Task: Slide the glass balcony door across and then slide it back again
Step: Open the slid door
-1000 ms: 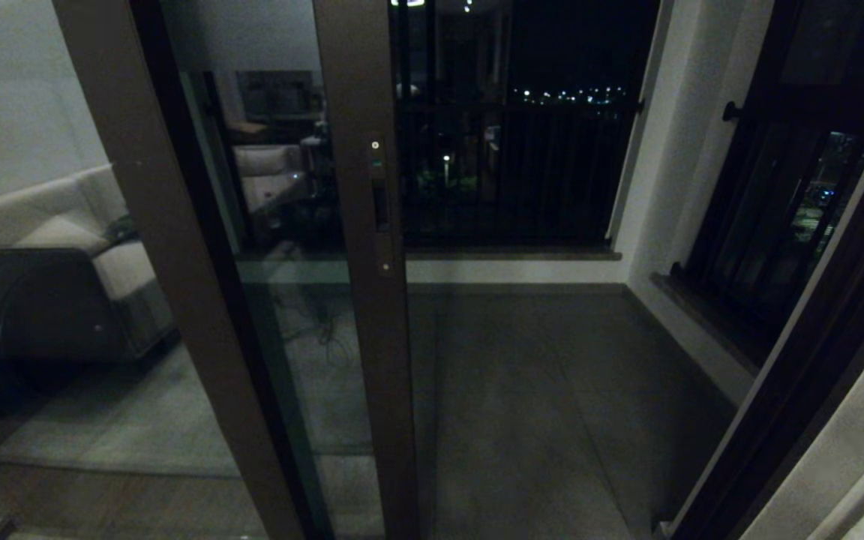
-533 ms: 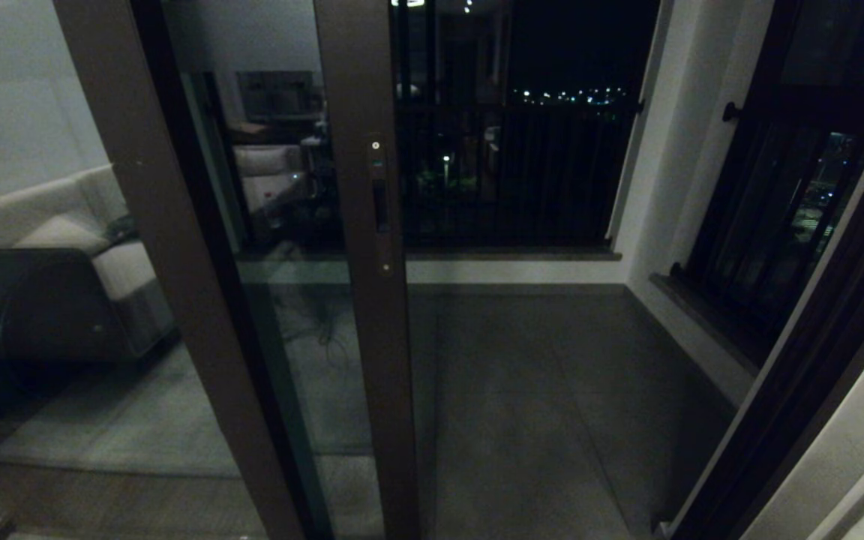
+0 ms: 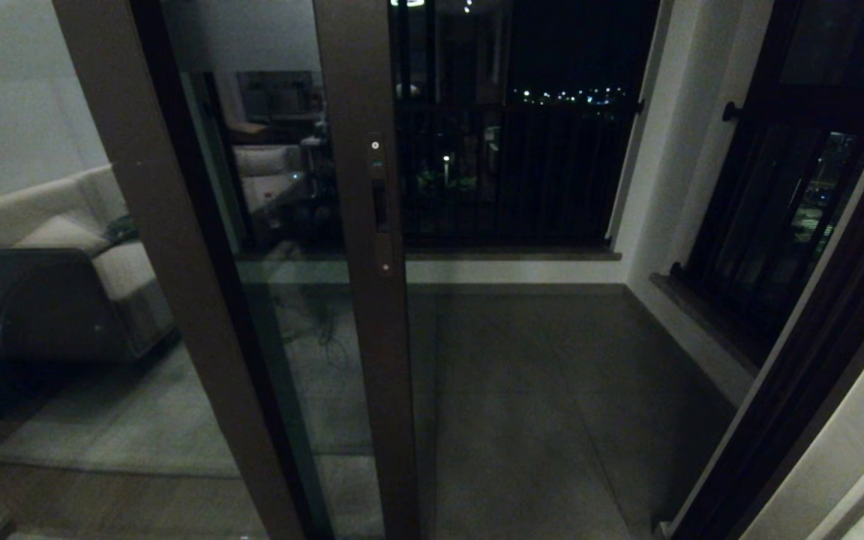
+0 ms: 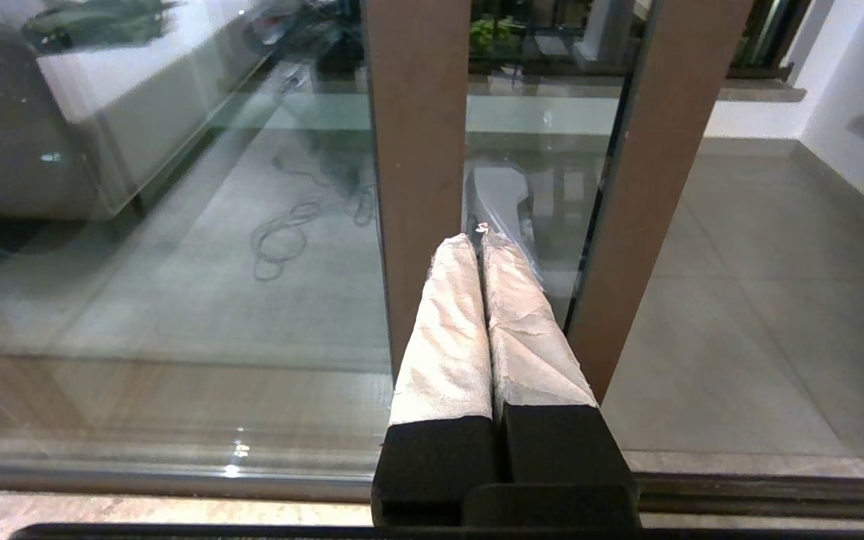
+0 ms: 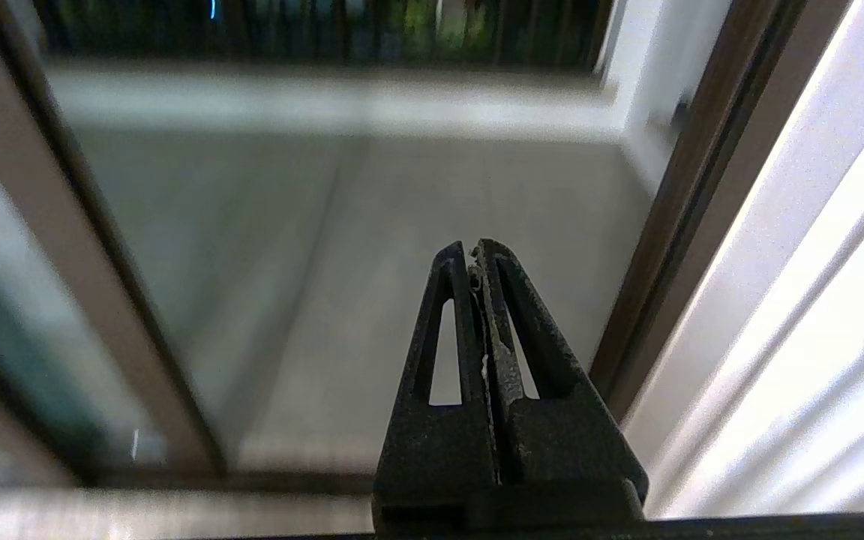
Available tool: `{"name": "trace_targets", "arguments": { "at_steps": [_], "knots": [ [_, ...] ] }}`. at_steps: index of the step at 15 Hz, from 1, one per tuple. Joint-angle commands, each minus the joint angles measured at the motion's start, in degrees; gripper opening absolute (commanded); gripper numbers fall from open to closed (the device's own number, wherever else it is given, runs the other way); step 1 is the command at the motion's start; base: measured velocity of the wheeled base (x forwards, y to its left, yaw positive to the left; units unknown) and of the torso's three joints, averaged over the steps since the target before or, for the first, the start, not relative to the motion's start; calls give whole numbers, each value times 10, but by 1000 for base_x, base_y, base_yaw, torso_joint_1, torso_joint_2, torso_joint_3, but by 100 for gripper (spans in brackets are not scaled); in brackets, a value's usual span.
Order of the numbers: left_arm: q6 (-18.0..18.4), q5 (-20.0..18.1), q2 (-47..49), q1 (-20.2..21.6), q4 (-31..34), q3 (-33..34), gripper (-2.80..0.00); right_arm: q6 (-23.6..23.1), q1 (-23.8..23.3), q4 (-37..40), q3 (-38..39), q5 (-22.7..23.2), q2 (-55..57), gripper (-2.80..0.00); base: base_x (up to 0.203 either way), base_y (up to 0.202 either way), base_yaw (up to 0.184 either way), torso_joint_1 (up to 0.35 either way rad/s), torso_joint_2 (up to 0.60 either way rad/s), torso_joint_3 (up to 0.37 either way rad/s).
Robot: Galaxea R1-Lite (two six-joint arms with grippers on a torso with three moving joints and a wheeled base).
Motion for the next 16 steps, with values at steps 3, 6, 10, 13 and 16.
{"name": "trace_targets", "arguments": {
  "at_steps": [3,6,10,13,16],
  "knots": [
    [3,-1,0,0,2,0,-280,10,0,-10,14,-12,1,-280,0,0,0,0,0,0],
    [10,-4,10,0,2,-43,-280,50,0,-13,14,-14,1,-280,0,0,0,0,0,0],
    [9,-56,203,1,10,-241,-280,48,0,-13,14,-17,1,-280,0,0,0,0,0,0],
    [6,-113,373,0,2,-377,-280,48,0,-13,14,-17,1,-280,0,0,0,0,0,0],
    [6,-139,543,-11,-58,-487,-280,48,0,-13,14,-17,2,-280,0,0,0,0,0,0]
  ]
}}
